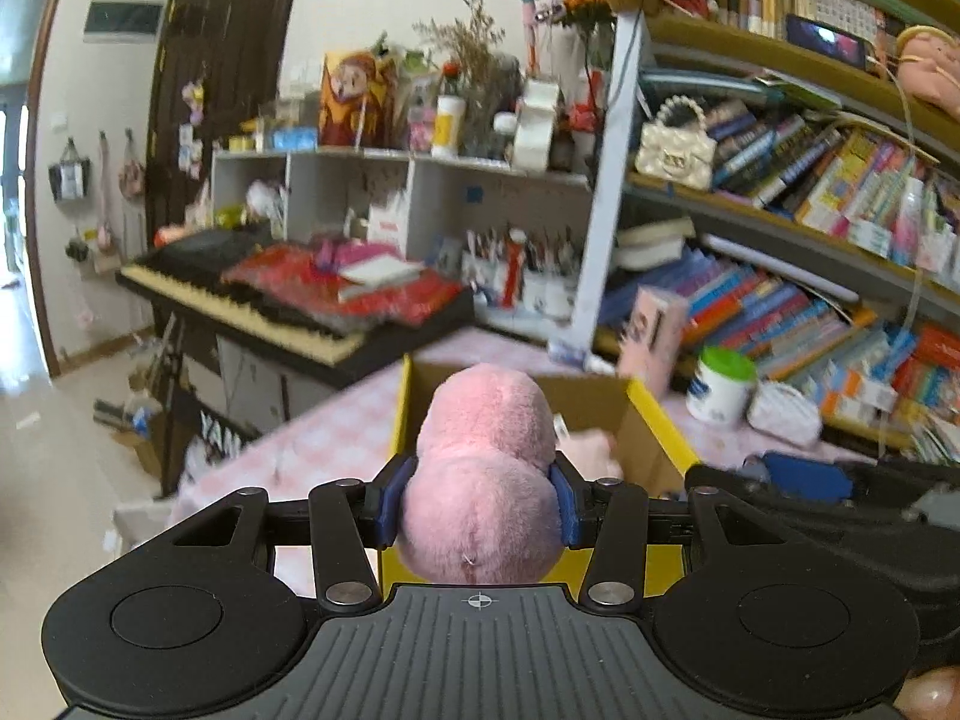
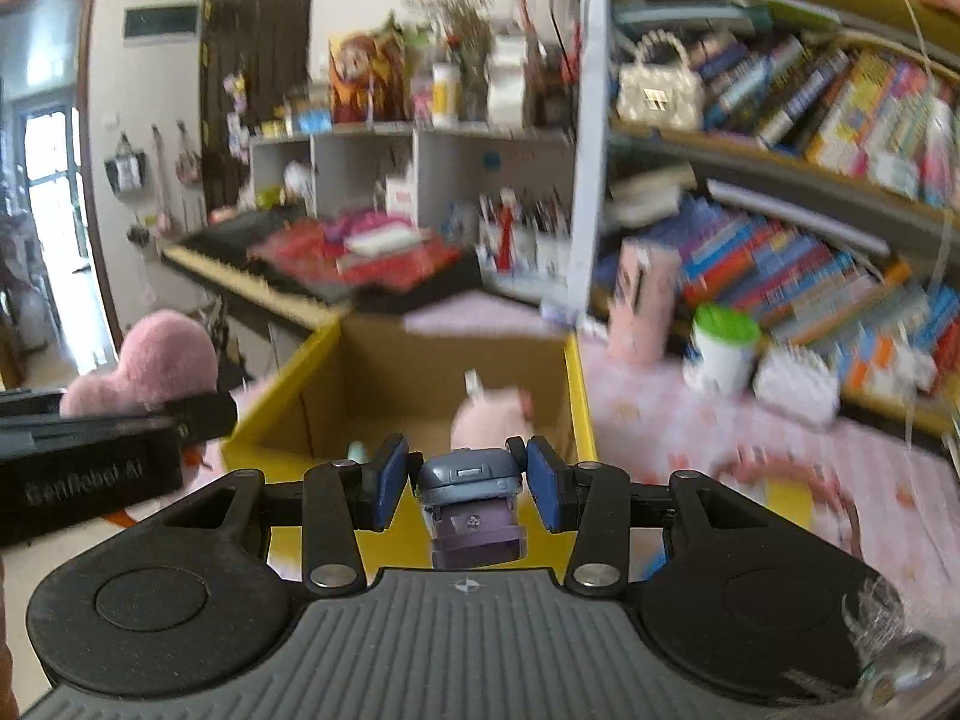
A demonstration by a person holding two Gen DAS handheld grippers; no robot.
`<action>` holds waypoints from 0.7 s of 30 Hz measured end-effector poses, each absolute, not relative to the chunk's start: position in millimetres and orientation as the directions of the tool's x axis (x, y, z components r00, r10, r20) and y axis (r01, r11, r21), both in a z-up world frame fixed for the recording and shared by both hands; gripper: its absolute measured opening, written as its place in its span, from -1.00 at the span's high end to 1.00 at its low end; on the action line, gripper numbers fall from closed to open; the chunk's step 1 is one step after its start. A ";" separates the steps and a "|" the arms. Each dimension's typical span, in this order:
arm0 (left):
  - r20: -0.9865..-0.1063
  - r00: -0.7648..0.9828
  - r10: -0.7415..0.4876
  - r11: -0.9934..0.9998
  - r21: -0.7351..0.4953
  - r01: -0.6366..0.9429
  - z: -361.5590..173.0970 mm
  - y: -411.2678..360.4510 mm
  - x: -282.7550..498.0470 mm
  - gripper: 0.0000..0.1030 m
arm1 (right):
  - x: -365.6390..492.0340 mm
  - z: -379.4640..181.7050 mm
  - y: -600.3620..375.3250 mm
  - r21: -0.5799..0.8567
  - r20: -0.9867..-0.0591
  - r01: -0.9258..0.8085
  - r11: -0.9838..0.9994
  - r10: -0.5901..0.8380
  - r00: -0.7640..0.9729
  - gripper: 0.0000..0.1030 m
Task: Organize objects
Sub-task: 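Carry the chick plush and toy car with both tools over the yellow box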
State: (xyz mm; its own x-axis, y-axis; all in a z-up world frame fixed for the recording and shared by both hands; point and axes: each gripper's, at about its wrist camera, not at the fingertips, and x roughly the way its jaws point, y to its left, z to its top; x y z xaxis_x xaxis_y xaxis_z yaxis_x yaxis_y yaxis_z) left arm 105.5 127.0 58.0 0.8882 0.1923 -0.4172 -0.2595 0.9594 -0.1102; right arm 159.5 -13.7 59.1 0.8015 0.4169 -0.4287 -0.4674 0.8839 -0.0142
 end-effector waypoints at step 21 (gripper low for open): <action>-0.555 0.775 0.302 0.917 -0.053 -0.395 19.9 128.1 215.0 0.11 | 287.5 -10.2 32.6 -0.081 -0.614 -0.626 0.776 0.456 0.645 0.21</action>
